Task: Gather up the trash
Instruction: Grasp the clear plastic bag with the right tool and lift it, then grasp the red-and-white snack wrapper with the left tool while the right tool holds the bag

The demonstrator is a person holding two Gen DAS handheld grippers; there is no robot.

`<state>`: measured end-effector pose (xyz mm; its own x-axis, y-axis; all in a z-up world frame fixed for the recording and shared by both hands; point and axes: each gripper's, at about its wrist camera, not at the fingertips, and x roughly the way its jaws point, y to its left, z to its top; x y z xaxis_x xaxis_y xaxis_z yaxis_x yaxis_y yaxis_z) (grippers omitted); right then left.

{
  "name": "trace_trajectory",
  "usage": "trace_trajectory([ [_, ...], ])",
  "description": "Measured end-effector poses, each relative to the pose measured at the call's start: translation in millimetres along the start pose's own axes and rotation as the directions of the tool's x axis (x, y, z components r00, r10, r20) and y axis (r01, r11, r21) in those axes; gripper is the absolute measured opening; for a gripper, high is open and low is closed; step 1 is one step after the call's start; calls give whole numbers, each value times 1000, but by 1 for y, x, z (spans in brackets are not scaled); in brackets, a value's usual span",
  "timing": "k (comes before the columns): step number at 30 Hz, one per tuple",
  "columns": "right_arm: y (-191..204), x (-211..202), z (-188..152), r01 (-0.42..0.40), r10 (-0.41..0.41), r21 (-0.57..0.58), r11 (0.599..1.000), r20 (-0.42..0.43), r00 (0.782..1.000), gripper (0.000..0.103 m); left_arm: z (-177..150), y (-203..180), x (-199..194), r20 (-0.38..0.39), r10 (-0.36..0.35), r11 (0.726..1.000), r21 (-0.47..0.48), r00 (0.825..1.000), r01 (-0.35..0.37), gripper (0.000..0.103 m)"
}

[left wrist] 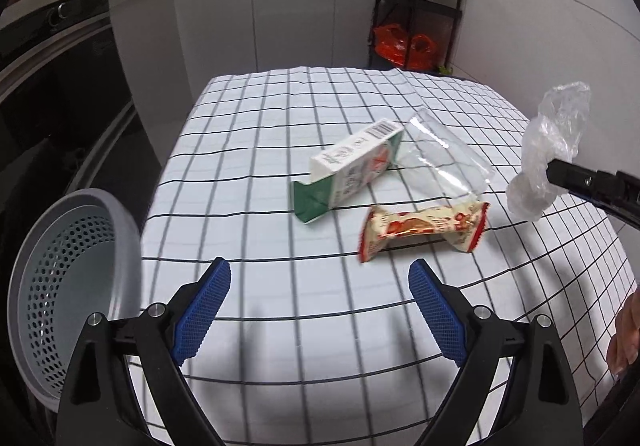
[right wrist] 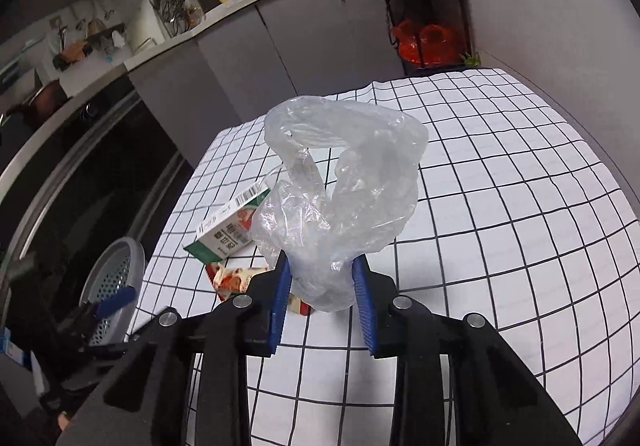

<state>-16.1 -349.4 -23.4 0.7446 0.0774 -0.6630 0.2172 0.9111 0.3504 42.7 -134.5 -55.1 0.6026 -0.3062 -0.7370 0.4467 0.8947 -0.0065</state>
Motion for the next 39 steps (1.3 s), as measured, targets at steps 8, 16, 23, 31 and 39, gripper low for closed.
trace_trajectory([
  [8,-13,-4,9,-37,36,51,998,5,999,30,2,-25,18,-10,9,999,50,1000,-8,89],
  [16,-15,-6,11,-70,70,54,996,-3,998,30,7,-36,28,-13,-8,992,122,1000,10,89],
  [23,-18,-10,13,-82,82,58,995,-2,997,30,14,-44,29,-9,-80,962,261,997,80,89],
  [31,-21,-11,14,-90,90,61,994,-7,996,30,25,-54,35,-113,-241,863,430,964,266,89],
  [39,-23,-11,14,-106,107,71,992,-12,994,30,32,-64,49,-165,-327,811,456,931,366,89],
])
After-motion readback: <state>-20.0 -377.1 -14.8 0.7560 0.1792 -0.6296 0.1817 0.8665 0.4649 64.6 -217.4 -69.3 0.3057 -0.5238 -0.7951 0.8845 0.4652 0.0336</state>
